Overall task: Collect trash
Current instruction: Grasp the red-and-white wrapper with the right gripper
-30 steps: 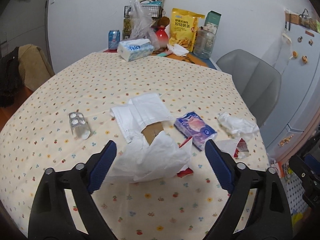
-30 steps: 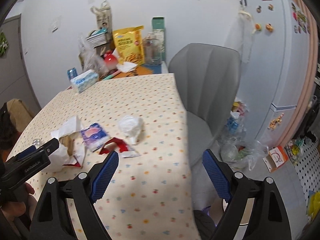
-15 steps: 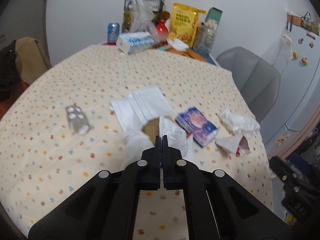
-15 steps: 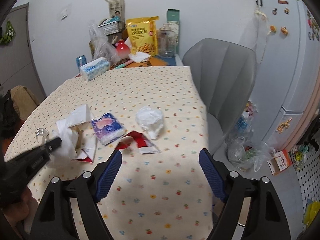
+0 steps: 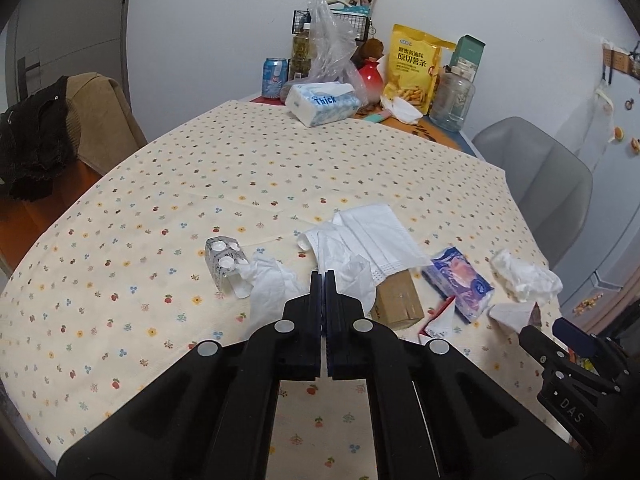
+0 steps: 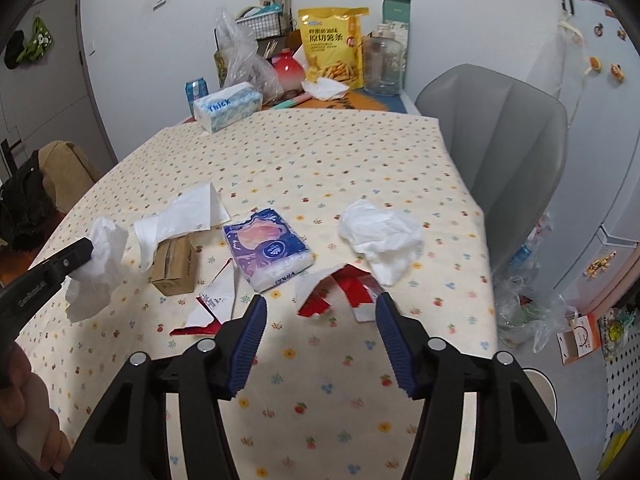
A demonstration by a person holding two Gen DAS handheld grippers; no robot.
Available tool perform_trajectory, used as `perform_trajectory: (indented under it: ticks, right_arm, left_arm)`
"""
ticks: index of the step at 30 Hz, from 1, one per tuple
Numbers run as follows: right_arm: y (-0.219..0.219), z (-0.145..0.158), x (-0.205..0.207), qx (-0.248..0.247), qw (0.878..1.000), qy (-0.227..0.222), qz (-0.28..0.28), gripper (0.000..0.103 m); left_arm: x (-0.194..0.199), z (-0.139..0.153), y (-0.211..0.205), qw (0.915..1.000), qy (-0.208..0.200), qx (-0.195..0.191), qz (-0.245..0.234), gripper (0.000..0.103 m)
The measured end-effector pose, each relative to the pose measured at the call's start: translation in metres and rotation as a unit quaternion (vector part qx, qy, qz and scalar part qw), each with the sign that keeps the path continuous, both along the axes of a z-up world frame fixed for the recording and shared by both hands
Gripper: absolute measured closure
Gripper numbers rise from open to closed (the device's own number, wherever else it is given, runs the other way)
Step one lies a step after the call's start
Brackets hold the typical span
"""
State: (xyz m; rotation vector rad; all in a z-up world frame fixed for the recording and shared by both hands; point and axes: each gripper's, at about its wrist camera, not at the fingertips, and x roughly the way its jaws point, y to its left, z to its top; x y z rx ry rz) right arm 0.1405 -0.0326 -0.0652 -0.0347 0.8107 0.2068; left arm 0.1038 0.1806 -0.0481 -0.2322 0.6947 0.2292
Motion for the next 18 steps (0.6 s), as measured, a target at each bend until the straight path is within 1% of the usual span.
perform_trajectory:
  ticks: [6,8,9,10,13,18]
  right_arm:
    - [0.005,-0.012,0.014,-0.004,1.0,0.02,0.004,0.062]
    - [0.005,-0.016,0.018,-0.003,1.0,0.027,0.005,0.071]
    - [0.005,-0.018,0.019,-0.002,1.0,0.03,0.007,0.083]
    - [0.007,-0.02,0.021,0.0,0.999,0.036,0.013,0.083]
    - [0.01,-0.015,0.015,0.0,1.0,0.021,0.022,0.083]
    - [0.008,-0.004,0.006,-0.001,1.0,0.007,0.028,0.083]
  left_arm:
    - [0.008,-0.008,-0.007,0.9999,0.008,0.009,-0.005,0.1]
    - [0.013,-0.012,-0.012,0.9998,0.011,0.018,-0.008,0.1]
    - [0.015,-0.014,-0.015,0.9997,0.012,0.021,-0.009,0.1]
    - [0.016,-0.015,-0.016,0.9996,0.013,0.022,-0.01,0.1]
    - [0.019,-0.017,-0.021,0.9995,0.015,0.024,-0.016,0.1]
    - [0.018,-0.011,-0.03,0.9992,0.007,0.03,-0.024,0.1]
